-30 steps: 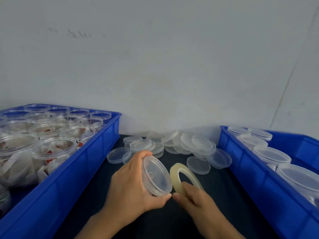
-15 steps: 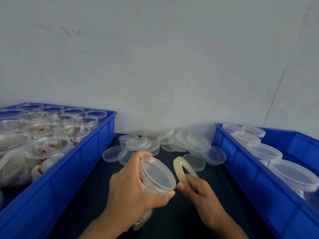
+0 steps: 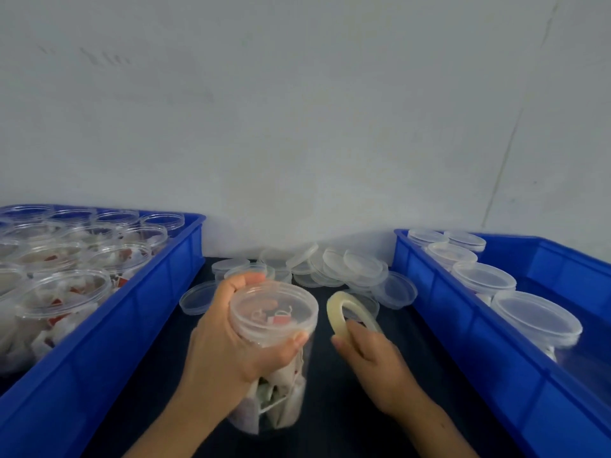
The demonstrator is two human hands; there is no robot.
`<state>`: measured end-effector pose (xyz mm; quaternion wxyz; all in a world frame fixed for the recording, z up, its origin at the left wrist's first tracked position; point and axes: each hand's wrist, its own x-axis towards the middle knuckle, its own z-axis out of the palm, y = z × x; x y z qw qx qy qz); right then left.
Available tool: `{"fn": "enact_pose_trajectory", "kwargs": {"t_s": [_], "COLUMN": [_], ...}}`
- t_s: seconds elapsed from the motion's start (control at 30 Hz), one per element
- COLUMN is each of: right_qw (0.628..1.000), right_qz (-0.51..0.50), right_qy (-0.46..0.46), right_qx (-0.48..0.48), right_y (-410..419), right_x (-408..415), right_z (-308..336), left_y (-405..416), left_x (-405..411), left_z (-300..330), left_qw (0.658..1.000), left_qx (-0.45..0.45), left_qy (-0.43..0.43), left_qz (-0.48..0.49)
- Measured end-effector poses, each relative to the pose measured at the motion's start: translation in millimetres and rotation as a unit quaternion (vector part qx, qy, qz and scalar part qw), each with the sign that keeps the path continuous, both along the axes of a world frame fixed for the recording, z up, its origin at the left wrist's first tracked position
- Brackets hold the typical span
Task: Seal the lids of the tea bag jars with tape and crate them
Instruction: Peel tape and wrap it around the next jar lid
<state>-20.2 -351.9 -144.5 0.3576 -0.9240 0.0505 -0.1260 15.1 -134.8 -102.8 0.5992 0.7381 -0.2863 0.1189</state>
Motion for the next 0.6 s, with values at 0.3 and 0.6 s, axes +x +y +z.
{"fn": "enact_pose_trajectory", "kwargs": {"t_s": [0.3,0.6], "right_qw": [0.999,0.969], "right_qz": [-0.019,-0.021], "right_qy": [-0.026,0.004], "right_qx": [-0.02,-0.248], "right_y": [9.1,13.7], "right_x": [3.1,14.5], "right_z": [-7.0,-15.1], "left_y": [1.8,-1.5], "left_x": [16.6,16.9], "left_z": [-11.7,-19.9], "left_qw": [0.998,0.998], "left_qx": [-0.014,-0.011], "left_qy": [0.043,0.05], "left_qz": [0.038,0.034]}}
